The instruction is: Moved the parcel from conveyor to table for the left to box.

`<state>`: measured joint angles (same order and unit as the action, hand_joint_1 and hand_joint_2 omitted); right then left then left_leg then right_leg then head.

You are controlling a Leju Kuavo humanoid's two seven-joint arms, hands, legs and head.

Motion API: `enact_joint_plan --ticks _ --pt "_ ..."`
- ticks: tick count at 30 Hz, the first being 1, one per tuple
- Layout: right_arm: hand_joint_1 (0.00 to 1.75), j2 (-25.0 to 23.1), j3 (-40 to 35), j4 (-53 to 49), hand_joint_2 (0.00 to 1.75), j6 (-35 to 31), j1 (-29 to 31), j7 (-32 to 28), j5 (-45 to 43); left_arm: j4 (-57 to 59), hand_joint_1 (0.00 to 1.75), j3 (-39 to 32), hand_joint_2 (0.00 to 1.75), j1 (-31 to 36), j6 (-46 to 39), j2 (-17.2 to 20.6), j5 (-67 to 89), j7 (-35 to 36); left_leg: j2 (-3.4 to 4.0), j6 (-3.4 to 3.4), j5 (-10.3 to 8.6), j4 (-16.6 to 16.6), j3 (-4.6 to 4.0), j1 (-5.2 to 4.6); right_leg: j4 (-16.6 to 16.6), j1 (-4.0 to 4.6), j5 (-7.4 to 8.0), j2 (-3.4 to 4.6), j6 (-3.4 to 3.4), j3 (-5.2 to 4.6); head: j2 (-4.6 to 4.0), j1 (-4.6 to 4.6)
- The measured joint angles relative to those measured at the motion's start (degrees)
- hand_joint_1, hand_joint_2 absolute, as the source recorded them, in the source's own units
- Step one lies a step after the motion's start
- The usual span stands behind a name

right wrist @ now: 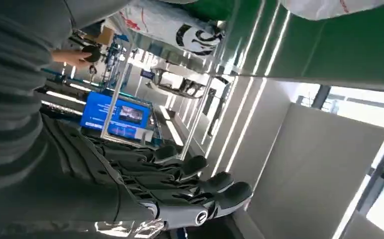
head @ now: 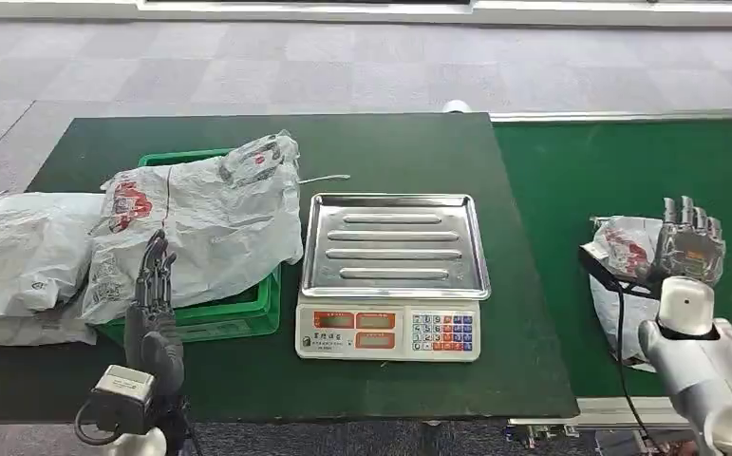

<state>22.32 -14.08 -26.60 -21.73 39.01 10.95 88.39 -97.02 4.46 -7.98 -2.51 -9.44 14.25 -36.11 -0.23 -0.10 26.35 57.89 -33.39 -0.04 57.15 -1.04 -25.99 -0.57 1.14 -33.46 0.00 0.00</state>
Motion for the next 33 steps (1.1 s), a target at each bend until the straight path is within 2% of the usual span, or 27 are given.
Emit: enact_joint_plan --ticks 6,16,20,25,33 --pt "0.0 0.0 2.5 3.1 1.75 4.0 2.9 -0.2 -0.1 1.0 0.0 0.0 0.0 0.2 -0.1 0.6 -0.4 0.0 0.03 0.0 -0.01 0.0 0.01 0.0 0.0 0.0 0.01 0.04 0.0 0.01 0.0 0.0" --pt "0.0 0.0 4.0 5.5 1.75 4.5 4.1 0.8 -0.1 2.1 0.0 0.0 0.0 0.9 -0.2 1.1 0.0 0.0 0.03 0.0 0.0 0.0 0.0 0.0 0.0 0.01 0.01 0.03 0.0 -0.04 0.0 0.0" --pt "0.0 0.2 6.2 6.4 1.75 8.9 3.8 1.7 -2.9 2.6 0.0 0.1 0.0 1.2 -0.2 1.2 0.0 0.0 0.02 0.0 0.0 0.0 0.02 0.0 0.0 0.01 0.01 0.02 0.0 -0.06 0.0 0.0" --pt "0.0 0.0 13.0 6.6 1.75 10.3 -0.6 -5.7 -12.0 3.0 0.0 0.5 0.0 1.2 -0.7 1.3 0.5 0.6 -0.04 0.01 0.04 0.0 -0.02 0.04 0.0 0.04 -0.02 -0.02 0.0 0.02 0.0 0.0" --pt "0.0 -2.0 19.2 6.6 1.75 12.6 -7.9 -6.6 -14.9 1.8 0.0 0.5 0.0 -0.4 -1.2 1.3 1.8 1.9 -0.04 -0.02 0.06 0.0 -0.05 0.04 0.0 0.04 -0.09 -0.02 -0.01 -0.05 -0.02 0.0"
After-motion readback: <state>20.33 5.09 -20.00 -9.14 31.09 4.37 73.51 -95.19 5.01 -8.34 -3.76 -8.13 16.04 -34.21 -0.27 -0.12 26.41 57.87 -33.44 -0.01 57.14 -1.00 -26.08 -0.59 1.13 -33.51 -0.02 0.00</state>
